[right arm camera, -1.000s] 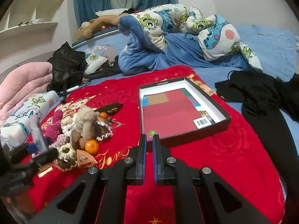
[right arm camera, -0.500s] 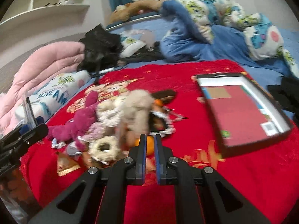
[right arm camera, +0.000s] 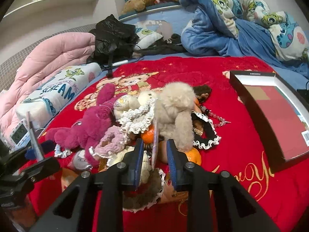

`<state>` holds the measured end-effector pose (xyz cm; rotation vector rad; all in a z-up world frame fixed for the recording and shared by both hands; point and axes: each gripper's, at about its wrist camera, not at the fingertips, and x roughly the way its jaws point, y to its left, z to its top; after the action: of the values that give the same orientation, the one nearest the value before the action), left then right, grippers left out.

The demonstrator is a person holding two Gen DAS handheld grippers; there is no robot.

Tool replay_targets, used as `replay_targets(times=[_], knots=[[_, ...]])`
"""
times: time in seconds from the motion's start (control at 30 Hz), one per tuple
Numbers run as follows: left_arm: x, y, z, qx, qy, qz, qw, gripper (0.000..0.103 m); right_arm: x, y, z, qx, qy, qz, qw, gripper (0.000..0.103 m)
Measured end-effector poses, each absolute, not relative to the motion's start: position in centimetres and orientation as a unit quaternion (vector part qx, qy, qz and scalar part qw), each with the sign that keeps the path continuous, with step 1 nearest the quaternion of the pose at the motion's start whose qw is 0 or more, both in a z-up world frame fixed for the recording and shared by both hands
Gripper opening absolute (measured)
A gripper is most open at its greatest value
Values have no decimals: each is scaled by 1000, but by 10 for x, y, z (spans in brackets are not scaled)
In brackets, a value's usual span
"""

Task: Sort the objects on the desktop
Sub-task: 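Carry both held packets toward the open red-lined box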

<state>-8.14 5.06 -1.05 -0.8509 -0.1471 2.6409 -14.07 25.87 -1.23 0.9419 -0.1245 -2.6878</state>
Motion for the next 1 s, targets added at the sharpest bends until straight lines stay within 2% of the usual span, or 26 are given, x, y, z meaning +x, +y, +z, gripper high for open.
replay_targets(times=[0.27, 0.33, 0.37, 0.4, 0.8, 1.0], knots=[[-83, 60, -11, -305, -36, 935, 178, 63, -164, 255, -31, 352, -56, -925, 133, 26], [-83, 62, -11, -305, -33, 935, 179, 63, -164, 252, -31, 346, -45, -927, 134, 20], [-82, 63, -11, -306, -32, 934, 181, 63, -164, 252, -31, 346, -42, -928, 135, 10], [-82, 64, -11, -306, -30, 934, 182, 63, -164, 252, -31, 345, -42, -927, 140, 7], [-79, 73, -14, -301, -8, 935, 185, 63, -153, 247, -26, 339, -27, -929, 144, 7], [-88, 70, -15, -310, -20, 934, 180, 63, -144, 247, -18, 330, -21, -933, 142, 7]])
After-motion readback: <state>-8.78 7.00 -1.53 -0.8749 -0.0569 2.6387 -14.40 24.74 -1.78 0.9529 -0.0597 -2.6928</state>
